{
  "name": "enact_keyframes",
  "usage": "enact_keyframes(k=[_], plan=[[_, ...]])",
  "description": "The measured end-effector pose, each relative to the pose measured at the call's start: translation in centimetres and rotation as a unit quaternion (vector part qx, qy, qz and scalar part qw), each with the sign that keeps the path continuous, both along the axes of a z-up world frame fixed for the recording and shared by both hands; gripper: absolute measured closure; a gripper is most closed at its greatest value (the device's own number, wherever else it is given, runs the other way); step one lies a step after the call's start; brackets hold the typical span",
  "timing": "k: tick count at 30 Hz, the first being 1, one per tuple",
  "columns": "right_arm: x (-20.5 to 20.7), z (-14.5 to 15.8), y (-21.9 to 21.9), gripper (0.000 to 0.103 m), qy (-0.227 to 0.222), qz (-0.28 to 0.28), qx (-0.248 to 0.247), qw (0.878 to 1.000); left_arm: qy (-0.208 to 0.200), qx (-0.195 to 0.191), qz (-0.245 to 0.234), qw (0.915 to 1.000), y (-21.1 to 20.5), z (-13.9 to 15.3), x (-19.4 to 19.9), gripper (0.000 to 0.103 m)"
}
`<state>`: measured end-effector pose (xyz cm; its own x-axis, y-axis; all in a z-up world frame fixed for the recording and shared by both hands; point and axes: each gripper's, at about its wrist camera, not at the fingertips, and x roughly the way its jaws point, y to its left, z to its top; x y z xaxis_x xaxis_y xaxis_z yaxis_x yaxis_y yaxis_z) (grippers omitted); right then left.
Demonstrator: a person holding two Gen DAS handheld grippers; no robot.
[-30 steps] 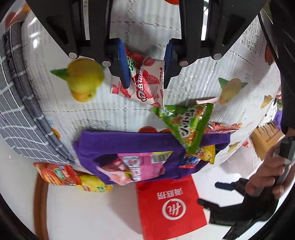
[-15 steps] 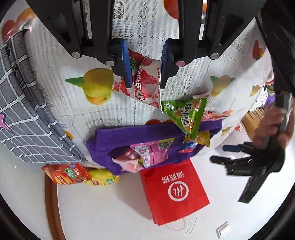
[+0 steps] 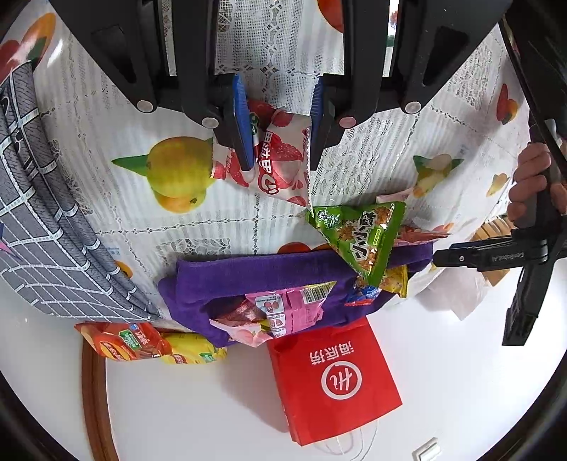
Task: Organize snacks
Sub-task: 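Grasp the white-pink packet beside the towel with the left tool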
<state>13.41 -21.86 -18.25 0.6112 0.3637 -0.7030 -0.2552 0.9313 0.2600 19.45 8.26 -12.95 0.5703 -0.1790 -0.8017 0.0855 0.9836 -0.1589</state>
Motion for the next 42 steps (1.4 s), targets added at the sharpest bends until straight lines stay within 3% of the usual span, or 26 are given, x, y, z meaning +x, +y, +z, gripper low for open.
enact_keyframes(k=[9,15,22,26,30,34,37,42], plan=[[0.1,-0.1,0.1,0.073,0.002,0.005,0.002,1.0,0.036,-0.032,-0.014,0.9988,0.3,-3.1,0.3,0.036],[0.1,-0.1,0.1,0.073,0.001,0.008,0.001,1.0,0.045,-0.032,-0.041,0.9976,-0.7,-3.2,-1.1,0.036],[0.1,-0.2,-0.1,0.073,0.002,0.01,0.008,1.0,0.009,0.017,-0.052,0.9985,-1.4,-1.6,-0.9,0.036],[0.1,-0.2,-0.3,0.073,0.003,0.012,0.014,1.0,0.009,0.033,-0.051,0.9981,-1.6,-1.9,0.9,0.036],[0.1,-0.3,-0.3,0.073,0.003,0.012,0.014,1.0,0.036,0.035,-0.05,0.9975,-1.5,-3.3,1.8,0.036],[0.2,-0.3,-0.3,0.073,0.003,0.015,0.016,1.0,0.068,0.015,-0.083,0.9941,-2.3,-4.6,0.5,0.036],[0.1,-0.3,-0.3,0.073,0.003,0.016,0.018,1.0,0.06,0.045,-0.097,0.9925,-3.3,-4.5,-1.1,0.036],[0.1,-0.3,-0.3,0.073,0.003,0.017,0.02,1.0,0.028,0.052,-0.091,0.9941,-3.3,-2.6,-1.9,0.036]])
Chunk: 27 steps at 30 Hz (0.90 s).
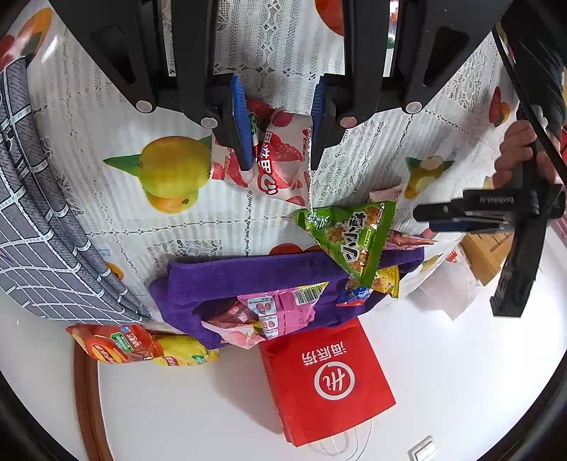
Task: Organize snacks
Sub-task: 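Grasp the white-pink packet beside the towel with the left tool, then carry the strawberry packet and white-pink packet over the towel with both tools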
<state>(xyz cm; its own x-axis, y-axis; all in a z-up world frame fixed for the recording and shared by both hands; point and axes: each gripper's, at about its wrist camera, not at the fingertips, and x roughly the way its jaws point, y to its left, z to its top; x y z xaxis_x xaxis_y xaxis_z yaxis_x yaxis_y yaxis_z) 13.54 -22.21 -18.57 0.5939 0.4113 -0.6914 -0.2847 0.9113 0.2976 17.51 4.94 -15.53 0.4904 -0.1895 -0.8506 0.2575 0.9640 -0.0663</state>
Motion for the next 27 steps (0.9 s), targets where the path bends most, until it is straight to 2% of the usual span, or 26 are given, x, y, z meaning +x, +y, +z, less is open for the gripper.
enact_keyframes(k=[4,9,12,15,19,21,22,23,27], plan=[[0.0,0.0,0.0,0.073,0.0,0.0,0.001,1.0,0.011,-0.034,0.007,0.9993,-0.4,0.5,0.6,0.036],[0.0,0.0,-0.2,0.073,0.001,0.001,0.007,1.0,0.024,-0.055,0.001,0.9982,-2.7,-0.1,0.9,0.036],[0.0,0.0,-0.3,0.073,0.001,0.002,0.01,1.0,0.046,-0.084,0.013,0.9953,-3.6,-0.9,1.8,0.036],[0.0,0.0,-0.3,0.073,0.001,0.003,0.013,1.0,0.058,-0.083,0.03,0.9943,-4.1,-1.9,2.4,0.036],[0.0,-0.1,-0.5,0.073,0.002,0.003,0.018,1.0,0.033,-0.042,0.035,0.9979,-5.6,-2.2,2.2,0.039],[0.0,-0.1,-0.5,0.073,0.002,0.003,0.02,1.0,0.02,-0.021,0.04,0.9988,-6.0,-2.3,1.9,0.047],[0.0,-0.1,-0.5,0.073,0.001,0.003,0.02,1.0,0.016,-0.012,0.036,0.9991,-6.2,-2.3,1.7,0.056],[0.0,-0.1,-0.6,0.073,0.001,0.003,0.021,1.0,0.015,-0.008,0.034,0.9993,-6.2,-2.3,1.5,0.06],[-0.1,-0.1,-0.6,0.073,0.001,0.005,0.025,1.0,0.027,-0.031,0.034,0.9986,-5.3,-1.8,0.9,0.064]])
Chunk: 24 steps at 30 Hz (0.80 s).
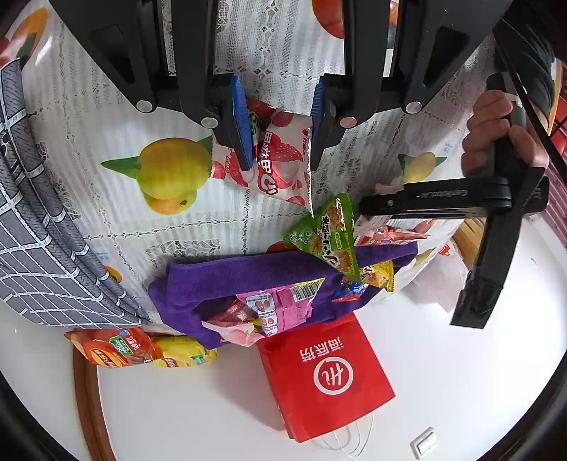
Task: Organize snacks
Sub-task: 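Carry the strawberry packet and white-pink packet over the towel with both tools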
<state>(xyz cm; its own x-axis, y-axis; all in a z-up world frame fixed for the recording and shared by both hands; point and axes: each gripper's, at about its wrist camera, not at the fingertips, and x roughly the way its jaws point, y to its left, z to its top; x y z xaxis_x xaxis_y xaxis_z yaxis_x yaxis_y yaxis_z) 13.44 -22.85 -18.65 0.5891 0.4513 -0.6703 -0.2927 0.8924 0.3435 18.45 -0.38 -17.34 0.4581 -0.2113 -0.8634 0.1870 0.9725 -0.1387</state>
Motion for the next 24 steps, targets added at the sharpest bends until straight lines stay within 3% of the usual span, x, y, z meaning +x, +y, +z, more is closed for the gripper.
enact_keyframes(k=[9,16,24], plan=[[-0.9,1.1,-0.6,0.075,-0.007,-0.01,0.008,1.0,-0.022,-0.01,0.004,0.9997,2.0,2.9,-2.2,0.064],[-0.8,5.2,-0.4,0.075,-0.044,-0.009,0.003,0.999,-0.037,-0.035,0.025,0.9984,4.1,5.1,-2.3,0.064],[2.9,8.7,0.1,0.075,-0.066,-0.018,-0.007,0.998,-0.059,-0.042,0.048,0.9962,5.9,7.5,-1.1,0.064]])
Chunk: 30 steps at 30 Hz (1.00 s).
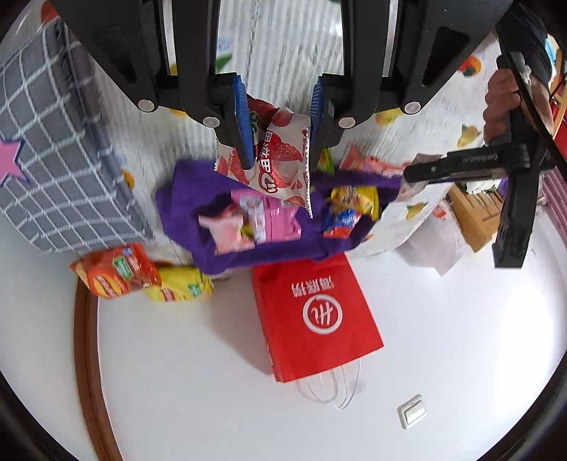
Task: Organize snacks
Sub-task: 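Carry the strawberry packet and white-pink packet over the towel with both tools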
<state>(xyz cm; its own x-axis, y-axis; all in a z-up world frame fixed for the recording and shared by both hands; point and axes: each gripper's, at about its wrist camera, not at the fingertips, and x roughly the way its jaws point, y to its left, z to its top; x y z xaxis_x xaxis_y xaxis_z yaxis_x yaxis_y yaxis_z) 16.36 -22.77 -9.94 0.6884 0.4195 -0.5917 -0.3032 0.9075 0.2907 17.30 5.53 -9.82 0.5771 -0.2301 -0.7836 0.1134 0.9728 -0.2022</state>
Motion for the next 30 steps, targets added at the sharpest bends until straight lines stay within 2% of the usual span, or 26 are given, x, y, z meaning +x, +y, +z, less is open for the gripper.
enact_keyframes(k=[4,10,17,25,30], plan=[[2.1,1.6,0.4,0.075,-0.009,-0.005,0.001,1.0,-0.024,0.014,0.028,0.9992,0.9,1.1,0.7,0.064],[5.5,4.3,1.7,0.075,-0.036,-0.002,0.001,0.999,-0.036,-0.005,0.054,0.9979,2.3,2.5,3.2,0.064],[9.3,5.6,3.3,0.075,-0.044,0.005,0.013,0.999,-0.042,-0.006,0.064,0.9971,2.8,3.7,6.3,0.064],[13.2,5.2,4.9,0.075,-0.037,0.012,0.034,0.999,-0.043,-0.004,0.07,0.9966,2.8,4.6,9.7,0.064],[15.4,2.6,4.9,0.074,-0.013,0.008,0.046,0.999,-0.034,-0.016,0.073,0.9966,2.6,4.1,11.8,0.064]])
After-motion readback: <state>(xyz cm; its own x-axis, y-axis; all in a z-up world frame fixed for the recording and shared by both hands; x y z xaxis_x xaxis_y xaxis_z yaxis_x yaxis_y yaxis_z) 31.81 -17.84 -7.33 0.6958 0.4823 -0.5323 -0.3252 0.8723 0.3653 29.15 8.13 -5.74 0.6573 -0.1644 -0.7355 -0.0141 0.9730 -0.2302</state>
